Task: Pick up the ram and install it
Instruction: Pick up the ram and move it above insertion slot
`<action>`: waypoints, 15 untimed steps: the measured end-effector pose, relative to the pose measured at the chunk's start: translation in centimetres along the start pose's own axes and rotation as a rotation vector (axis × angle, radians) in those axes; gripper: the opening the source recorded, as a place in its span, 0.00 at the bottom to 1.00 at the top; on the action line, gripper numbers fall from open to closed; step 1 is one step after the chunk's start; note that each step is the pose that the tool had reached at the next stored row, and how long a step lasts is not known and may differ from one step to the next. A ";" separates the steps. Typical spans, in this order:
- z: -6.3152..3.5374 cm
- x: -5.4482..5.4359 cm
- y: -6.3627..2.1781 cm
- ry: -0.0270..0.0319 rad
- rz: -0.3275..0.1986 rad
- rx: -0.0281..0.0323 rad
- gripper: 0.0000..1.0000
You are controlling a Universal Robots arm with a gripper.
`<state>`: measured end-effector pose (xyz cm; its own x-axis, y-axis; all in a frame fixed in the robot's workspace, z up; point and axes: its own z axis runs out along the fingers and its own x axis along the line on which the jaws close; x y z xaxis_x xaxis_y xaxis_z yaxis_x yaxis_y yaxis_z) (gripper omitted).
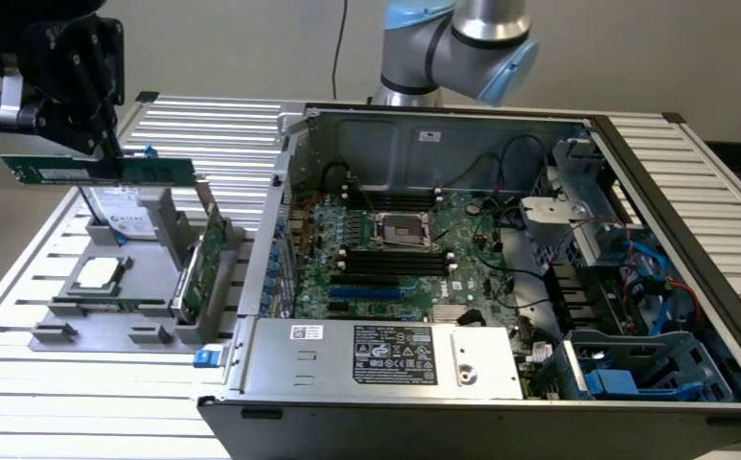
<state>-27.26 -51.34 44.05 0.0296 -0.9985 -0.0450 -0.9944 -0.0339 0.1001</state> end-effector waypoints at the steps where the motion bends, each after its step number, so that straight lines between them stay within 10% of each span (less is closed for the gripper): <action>1: -0.42 0.0 -0.27 -0.0002 -0.001 -0.0023 0.14; 9: -1.84 0.0 -2.56 -0.0009 -0.005 -0.0270 0.14; 15: -2.14 0.1 -5.20 -0.0010 -0.007 -0.0302 0.14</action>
<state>-21.87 -51.34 45.66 0.0367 -0.9982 -0.0468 -0.9906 -0.0425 0.1297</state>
